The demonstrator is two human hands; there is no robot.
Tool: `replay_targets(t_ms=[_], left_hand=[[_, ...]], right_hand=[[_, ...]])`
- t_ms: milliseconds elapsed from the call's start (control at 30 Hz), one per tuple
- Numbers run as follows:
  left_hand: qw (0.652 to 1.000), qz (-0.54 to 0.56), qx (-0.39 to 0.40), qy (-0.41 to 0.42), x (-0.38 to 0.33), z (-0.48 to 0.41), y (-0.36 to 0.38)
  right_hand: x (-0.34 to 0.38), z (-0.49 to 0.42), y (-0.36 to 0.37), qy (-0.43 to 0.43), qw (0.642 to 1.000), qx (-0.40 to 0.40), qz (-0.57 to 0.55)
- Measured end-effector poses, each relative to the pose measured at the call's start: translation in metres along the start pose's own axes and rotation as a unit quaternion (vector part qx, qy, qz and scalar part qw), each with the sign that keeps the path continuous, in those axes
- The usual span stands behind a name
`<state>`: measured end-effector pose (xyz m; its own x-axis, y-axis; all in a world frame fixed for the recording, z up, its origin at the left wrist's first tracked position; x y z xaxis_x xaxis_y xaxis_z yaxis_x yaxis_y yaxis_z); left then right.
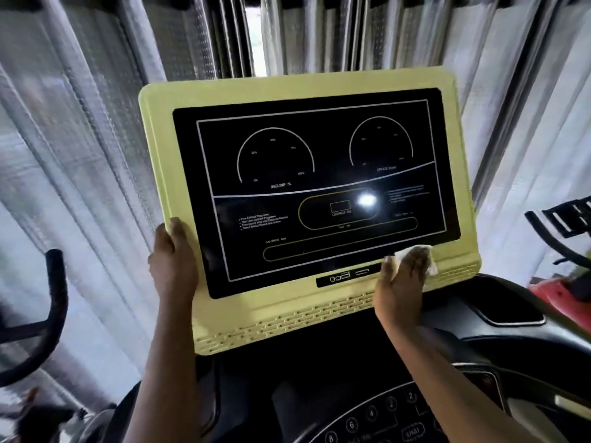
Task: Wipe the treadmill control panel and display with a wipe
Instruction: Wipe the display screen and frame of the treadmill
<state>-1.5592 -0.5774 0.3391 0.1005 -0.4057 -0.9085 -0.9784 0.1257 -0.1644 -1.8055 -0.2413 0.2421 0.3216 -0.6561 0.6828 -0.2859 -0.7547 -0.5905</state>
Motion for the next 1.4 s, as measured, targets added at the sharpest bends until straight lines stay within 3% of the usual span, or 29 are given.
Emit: replay_targets(t_ms=[200,367,533,733,933,1100,1267,1400], left_hand=[[0.983,0.112,0.12,-0.082,0.041,0.008,-0.003],[0.971,0.133,0.167,-0.108,0.045,0.013,-0.006],[0.954,0.172,0.217,-0.11,0.047,0.014,-0.009],[0.934,0.206,0.262,-0.128,0.05,0.016,-0.012],[0.907,0.208,0.327,-0.167,0.068,0.025,-0.019],[0.888,0.213,0.363,-0.186,0.089,0.047,-0.024],[0.874,0.194,0.362,-0.258,0.119,0.08,-0.03],[0.876,0.201,0.351,-0.262,0.133,0.094,-0.034]], right_hand=[[0.016,0.009,-0.003,0.062,0.998,0.007,-0.026],[0.025,0.045,0.013,-0.001,0.999,0.043,-0.001],[0.026,0.028,0.004,0.077,0.995,0.04,-0.041],[0.065,0.103,0.03,-0.058,0.995,0.075,-0.025],[0.08,0.1,0.028,0.034,0.996,0.061,-0.051],[0.106,0.152,0.045,-0.097,0.991,0.091,-0.029],[0.117,0.157,0.046,-0.072,0.995,0.068,-0.01],[0.158,0.211,0.065,-0.247,0.963,0.111,-0.007]])
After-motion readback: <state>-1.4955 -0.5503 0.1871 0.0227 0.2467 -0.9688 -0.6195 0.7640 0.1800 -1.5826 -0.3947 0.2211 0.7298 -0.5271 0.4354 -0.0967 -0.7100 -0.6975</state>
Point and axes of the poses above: each hand's wrist, its own z-axis away from the middle knuckle, its own y-axis out of the palm, x = y × z, the point moved 6 cm from there along -z, towards the middle knuckle, and after that the axes turned 9 degrees about z, right-handed, at the moved point
